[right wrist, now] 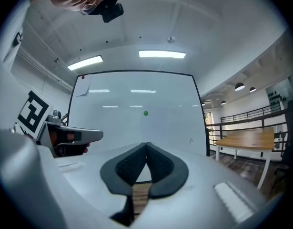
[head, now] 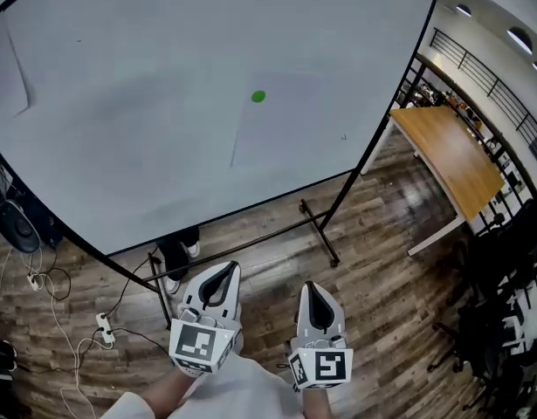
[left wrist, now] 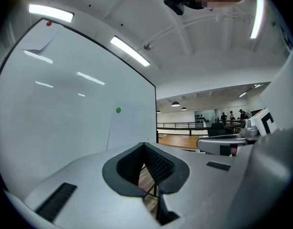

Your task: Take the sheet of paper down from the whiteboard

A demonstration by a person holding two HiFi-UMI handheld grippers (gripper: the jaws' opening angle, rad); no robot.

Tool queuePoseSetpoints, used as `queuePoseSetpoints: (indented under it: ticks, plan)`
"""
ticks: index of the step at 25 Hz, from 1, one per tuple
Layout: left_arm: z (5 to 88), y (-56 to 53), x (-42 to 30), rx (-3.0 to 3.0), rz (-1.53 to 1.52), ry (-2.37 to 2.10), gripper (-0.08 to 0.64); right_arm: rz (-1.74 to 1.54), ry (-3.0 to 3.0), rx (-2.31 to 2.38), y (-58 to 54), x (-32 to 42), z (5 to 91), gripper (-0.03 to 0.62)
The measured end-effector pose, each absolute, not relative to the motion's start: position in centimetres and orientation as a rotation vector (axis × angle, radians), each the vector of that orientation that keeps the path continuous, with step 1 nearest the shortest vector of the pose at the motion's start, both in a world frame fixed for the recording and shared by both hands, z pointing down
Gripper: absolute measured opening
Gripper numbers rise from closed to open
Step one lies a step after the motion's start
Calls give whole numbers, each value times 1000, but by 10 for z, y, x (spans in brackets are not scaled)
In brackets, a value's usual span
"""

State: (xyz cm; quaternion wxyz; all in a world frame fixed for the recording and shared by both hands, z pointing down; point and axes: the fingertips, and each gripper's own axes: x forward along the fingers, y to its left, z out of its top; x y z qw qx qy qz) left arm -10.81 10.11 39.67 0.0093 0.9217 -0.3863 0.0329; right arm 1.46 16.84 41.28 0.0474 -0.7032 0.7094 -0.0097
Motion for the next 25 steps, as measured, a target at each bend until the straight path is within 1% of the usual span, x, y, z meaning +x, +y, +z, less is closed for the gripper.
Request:
queuePoseSetpoints:
  ticks: [12, 20, 25]
  plan:
    - [363, -71, -63, 2932, 102, -1139, 6, 32, 2092, -2193, -2, 62, 377, 11]
    - [359, -125, -26, 2940, 80, -1131, 6, 10, 2099, -2190, -60, 101, 373, 11]
    - [360, -135, -7, 2883, 147, -1194, 6, 5, 2180, -2117, -83, 117, 372, 11]
